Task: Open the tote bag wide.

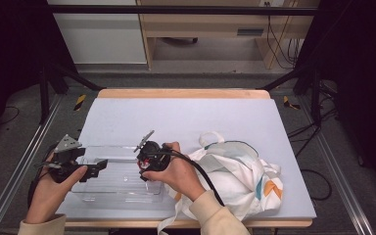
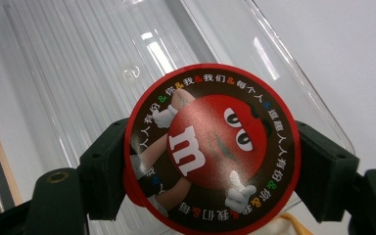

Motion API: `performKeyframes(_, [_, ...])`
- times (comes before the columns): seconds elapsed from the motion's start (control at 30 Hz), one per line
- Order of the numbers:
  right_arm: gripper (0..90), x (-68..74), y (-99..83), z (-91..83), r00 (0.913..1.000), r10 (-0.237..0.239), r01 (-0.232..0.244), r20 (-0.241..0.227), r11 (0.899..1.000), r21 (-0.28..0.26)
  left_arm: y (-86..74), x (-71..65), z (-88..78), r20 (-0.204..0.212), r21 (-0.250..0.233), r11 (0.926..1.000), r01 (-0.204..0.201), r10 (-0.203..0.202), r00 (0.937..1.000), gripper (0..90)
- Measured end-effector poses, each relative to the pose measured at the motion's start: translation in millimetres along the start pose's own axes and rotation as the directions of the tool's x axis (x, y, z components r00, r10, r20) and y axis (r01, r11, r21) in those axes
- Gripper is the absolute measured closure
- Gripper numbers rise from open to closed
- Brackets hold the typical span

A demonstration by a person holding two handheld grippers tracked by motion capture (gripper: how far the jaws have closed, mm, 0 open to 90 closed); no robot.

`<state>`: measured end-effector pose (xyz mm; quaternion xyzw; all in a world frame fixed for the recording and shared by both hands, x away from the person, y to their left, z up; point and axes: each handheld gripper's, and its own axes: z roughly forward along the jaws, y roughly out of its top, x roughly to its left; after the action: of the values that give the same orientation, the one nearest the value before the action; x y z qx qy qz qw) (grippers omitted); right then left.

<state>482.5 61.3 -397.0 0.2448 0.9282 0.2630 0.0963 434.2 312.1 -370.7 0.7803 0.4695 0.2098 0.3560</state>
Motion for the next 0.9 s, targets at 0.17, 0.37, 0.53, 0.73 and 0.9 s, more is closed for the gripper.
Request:
performKeyframes(0.17, [25.7,-0.4,-1.1,1.3,1.0,-0.006,0.006,-0.001,1.0,0.006,-0.3,0.8,0.0,-0.001,-0.002,1.0,0.003,-0.003,1.0,9.0])
performKeyframes(0.37, [25.7,0.0,-1.7,2.2,1.0,-0.01,0.01,-0.002,1.0,0.01,-0.3,0.7,-0.1,0.001,-0.001,1.0,0.001,-0.001,1.0,9.0])
performKeyframes(0.53, [25.7,-0.3,-2.8,4.1,0.9999,-0.011,0.011,-0.003,1.0,0.014,-0.4,1.2,-0.3,0.001,-0.001,1.0,0.003,-0.003,1.0,8.9])
performKeyframes(0.73, [25.6,0.8,-3.5,5.9,0.9999,-0.016,0.016,-0.002,0.999,0.028,-0.4,1.1,-0.4,0.001,-0.003,1.0,0.005,-0.005,1.0,9.0])
performKeyframes(0.9, [25.6,0.8,-4.2,7.6,0.9999,-0.012,0.012,-0.002,0.999,0.038,-0.3,0.9,-0.5,0.002,0.0,1.0,0.001,-0.001,1.0,9.0])
